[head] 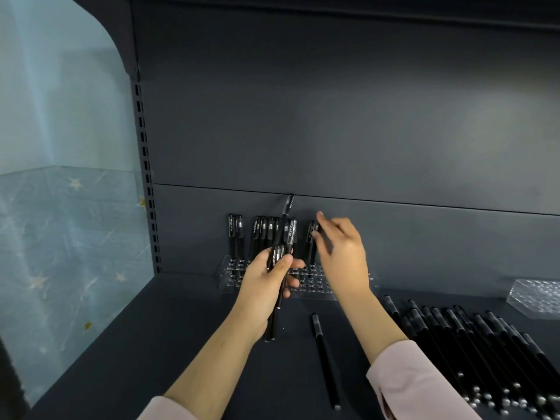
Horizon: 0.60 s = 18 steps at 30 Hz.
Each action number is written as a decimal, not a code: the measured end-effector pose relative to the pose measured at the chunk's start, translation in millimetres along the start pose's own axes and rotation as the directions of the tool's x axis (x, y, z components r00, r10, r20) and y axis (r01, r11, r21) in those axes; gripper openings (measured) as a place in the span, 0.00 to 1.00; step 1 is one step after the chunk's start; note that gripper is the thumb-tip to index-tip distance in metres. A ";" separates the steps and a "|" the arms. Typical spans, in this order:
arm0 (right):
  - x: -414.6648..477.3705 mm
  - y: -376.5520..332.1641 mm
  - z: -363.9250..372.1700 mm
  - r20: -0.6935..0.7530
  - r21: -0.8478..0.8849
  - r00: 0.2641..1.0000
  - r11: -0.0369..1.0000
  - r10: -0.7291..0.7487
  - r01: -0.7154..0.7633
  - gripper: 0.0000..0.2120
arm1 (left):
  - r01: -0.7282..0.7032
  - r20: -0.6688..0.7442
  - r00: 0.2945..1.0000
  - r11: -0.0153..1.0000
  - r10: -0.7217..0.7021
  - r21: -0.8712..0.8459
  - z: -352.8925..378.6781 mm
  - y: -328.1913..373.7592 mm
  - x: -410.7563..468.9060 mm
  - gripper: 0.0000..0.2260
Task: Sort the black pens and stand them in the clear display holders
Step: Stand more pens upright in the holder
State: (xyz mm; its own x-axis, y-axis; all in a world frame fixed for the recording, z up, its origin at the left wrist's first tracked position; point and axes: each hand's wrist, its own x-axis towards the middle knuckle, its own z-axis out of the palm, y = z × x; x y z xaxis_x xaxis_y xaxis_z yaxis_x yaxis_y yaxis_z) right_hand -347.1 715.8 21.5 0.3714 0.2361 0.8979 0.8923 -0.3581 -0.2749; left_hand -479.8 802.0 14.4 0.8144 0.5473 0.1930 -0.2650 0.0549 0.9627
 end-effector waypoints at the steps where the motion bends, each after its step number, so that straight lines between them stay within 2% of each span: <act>1: -2.0 2.3 2.3 0.040 -0.011 0.999 1.000 0.002 -0.002 0.18 | -0.001 0.001 1.000 1.000 0.001 0.003 0.0 0.2 -0.3 0.06; 6: -3.9 5.4 4.6 0.131 0.023 0.990 0.999 0.046 -0.049 0.20 | 0.018 0.015 1.000 1.000 -0.018 0.001 0.3 1.8 -0.7 0.06; 10: -5.2 4.4 4.3 0.246 -0.065 0.960 0.990 0.136 -0.124 0.21 | 0.033 0.040 0.999 0.999 -0.033 -0.006 1.8 2.8 -1.1 0.06; 13: -3.5 0.5 -1.8 0.172 0.122 0.965 0.968 0.197 -0.220 0.18 | 0.044 0.066 0.997 0.999 -0.042 -0.016 0.6 2.4 -0.8 0.06; 15: 1.3 -5.1 -11.3 0.183 0.269 0.938 0.902 0.295 -0.337 0.15 | 0.051 0.100 0.994 0.998 -0.048 -0.025 -0.3 2.2 -0.6 0.07; 16: 4.3 -9.3 -17.1 0.245 0.344 0.902 0.839 0.354 -0.423 0.13 | 0.052 0.121 0.991 0.998 -0.049 -0.027 -0.2 2.0 -1.1 0.07; 18: 7.8 -16.8 -25.9 0.403 0.495 0.809 0.642 0.427 -0.585 0.11 | 0.051 0.154 0.987 0.998 -0.047 -0.024 1.1 2.3 -2.4 0.07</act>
State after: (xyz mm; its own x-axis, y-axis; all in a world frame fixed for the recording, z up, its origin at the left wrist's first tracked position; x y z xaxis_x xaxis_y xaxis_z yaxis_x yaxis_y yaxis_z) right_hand -365.9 700.2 42.0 0.7850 0.4026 0.4708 0.4827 0.0789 -0.8722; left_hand -481.8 799.9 16.4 0.8956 0.4091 0.1744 -0.2351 0.1026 0.9665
